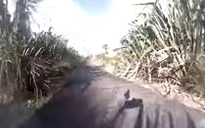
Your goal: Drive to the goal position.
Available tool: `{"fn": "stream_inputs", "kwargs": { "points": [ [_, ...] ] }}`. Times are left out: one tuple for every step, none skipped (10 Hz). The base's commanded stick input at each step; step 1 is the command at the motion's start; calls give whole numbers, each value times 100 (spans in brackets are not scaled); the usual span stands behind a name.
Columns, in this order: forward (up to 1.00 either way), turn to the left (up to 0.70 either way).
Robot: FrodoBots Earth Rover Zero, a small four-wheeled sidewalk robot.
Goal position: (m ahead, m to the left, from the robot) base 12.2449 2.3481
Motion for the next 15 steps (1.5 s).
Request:
{"fn": "stream_inputs", "kwargs": {
  "points": [
    [70, 0],
    [70, 0],
    [70, 0],
    [70, 0],
    [70, 0],
    [70, 0],
    [70, 0],
    [70, 0],
    [70, 0],
    [70, 0],
    [70, 0],
    [70, 0],
    [70, 0],
    [70, -33],
    [70, -35]
  ]
}}
